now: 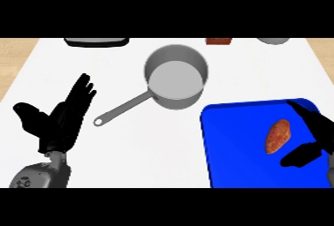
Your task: Pick the sweet potato from the tray and place it in the pot
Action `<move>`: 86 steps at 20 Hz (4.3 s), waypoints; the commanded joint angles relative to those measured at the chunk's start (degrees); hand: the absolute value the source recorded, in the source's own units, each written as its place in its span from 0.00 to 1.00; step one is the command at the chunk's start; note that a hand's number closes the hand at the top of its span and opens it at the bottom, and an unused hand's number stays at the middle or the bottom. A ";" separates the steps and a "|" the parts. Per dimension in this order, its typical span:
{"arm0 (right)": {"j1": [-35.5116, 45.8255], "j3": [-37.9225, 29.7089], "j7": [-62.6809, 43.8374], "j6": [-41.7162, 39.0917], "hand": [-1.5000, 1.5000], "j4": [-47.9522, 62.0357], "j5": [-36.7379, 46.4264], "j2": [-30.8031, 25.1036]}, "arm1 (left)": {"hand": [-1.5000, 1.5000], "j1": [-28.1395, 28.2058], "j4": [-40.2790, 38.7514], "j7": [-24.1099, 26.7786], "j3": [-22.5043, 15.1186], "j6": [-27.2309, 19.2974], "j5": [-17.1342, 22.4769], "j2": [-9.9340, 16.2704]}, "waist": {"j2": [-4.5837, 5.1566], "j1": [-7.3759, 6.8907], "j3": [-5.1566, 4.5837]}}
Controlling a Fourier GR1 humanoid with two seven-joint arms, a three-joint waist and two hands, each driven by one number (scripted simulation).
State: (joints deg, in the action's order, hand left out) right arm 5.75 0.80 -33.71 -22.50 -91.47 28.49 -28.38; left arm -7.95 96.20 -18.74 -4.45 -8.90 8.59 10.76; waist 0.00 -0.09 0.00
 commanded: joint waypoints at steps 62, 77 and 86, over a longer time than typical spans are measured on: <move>30.70 18.80 -51.44 18.85 1.00 -1.34 68.89 28.35 | 0.50 -1.40 -1.59 -1.30 0.44 4.76 -4.92 -5.26 | -1.45 -3.84 -0.79; 45.67 4.14 -51.50 10.30 1.00 6.95 70.51 28.35 | 0.50 -2.99 -1.74 -0.67 -1.08 5.62 -5.17 -5.95 | 0.32 -7.20 -0.27; 46.97 -3.48 -51.50 16.66 1.00 13.58 64.23 28.36 | 0.50 -5.70 -2.46 -1.84 -1.43 5.56 -4.83 -6.82 | 1.17 -8.32 0.03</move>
State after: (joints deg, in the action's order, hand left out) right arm 51.97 0.21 -71.41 -7.91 -79.88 95.45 -0.39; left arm -12.75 93.76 -19.73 -5.82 -3.49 3.57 3.96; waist 0.93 -7.92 -0.15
